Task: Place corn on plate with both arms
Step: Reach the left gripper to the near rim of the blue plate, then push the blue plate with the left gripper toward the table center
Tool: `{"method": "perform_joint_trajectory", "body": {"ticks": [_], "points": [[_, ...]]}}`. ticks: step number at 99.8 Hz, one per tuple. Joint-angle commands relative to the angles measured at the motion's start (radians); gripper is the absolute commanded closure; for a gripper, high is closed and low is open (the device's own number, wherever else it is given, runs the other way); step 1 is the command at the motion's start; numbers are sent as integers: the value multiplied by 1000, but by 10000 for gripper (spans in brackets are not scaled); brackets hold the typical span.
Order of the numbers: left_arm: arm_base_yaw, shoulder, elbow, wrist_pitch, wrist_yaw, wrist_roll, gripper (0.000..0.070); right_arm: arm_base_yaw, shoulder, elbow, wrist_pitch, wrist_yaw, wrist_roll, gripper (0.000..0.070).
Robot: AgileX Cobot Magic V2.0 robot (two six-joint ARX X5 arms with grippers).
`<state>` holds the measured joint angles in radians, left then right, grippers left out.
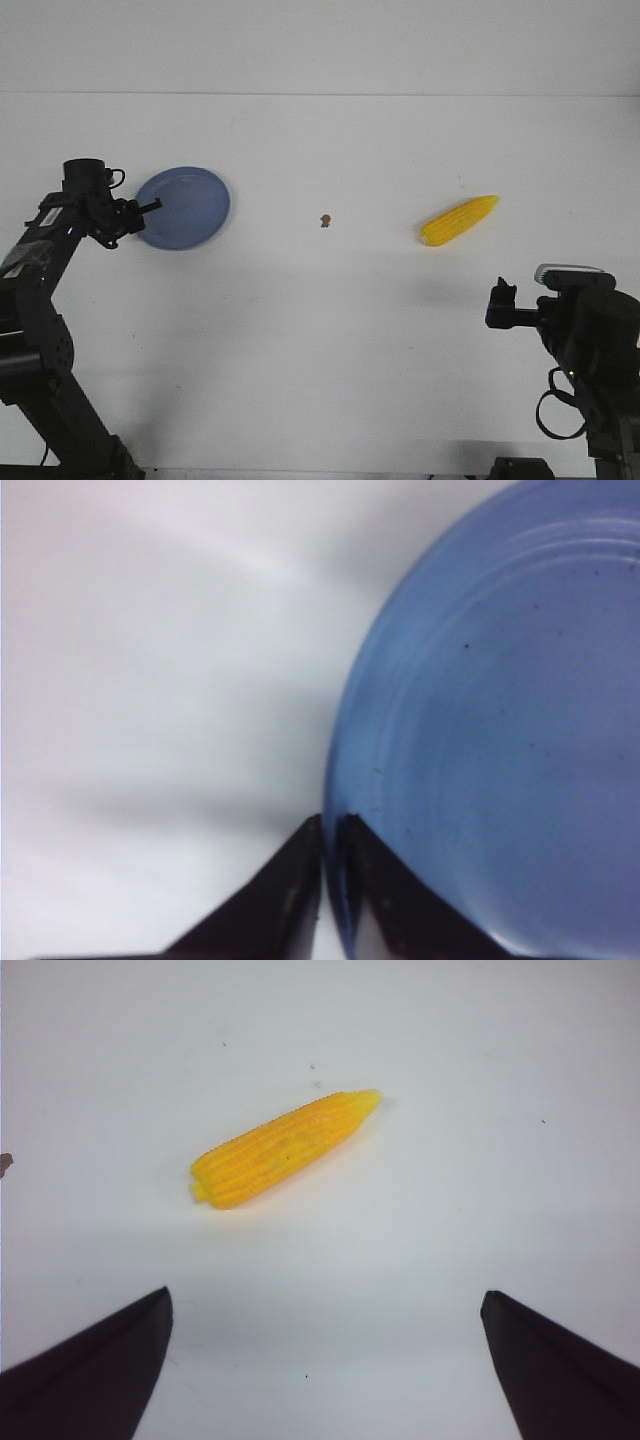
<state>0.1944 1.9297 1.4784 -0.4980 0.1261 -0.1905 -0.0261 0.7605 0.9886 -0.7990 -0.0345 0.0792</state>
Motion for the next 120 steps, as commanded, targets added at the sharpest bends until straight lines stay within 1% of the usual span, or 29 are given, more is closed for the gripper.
{"method": "perform_joint_trajectory", "body": {"ticks": [1,6,15,21,30,41,63,80,97,107,120], "points": [[4,26,22,3,33,-5,694,0,6,17,5,-3,7,50],[6,26,22,3,48,-6,694,0,5,17,5,-3,7,50],[14,24,22,0,98,-10,694,0,5,17,5,-3,7,50],[23,19,22,-2,157,-15,694,0,5,17,5,-3,7,50],[40,-2,22,-1,267,-31,694,0,5,17,5,-3,7,50],[57,-50,22,-3,358,-32,694,0,5,17,5,-3,7,49],[54,-167,21,-46,447,-32,694,0,5,17,5,-3,7,50],[-18,-212,4,-88,451,-27,694,0,5,17,5,-3,7,50],[-156,-214,-11,-126,450,-7,694,1,5,17,5,-3,7,50],[-231,-214,-30,-137,450,20,694,0,5,17,5,-3,7,49],[-311,-214,-80,-129,450,21,694,0,5,17,5,-3,7,50]]}}
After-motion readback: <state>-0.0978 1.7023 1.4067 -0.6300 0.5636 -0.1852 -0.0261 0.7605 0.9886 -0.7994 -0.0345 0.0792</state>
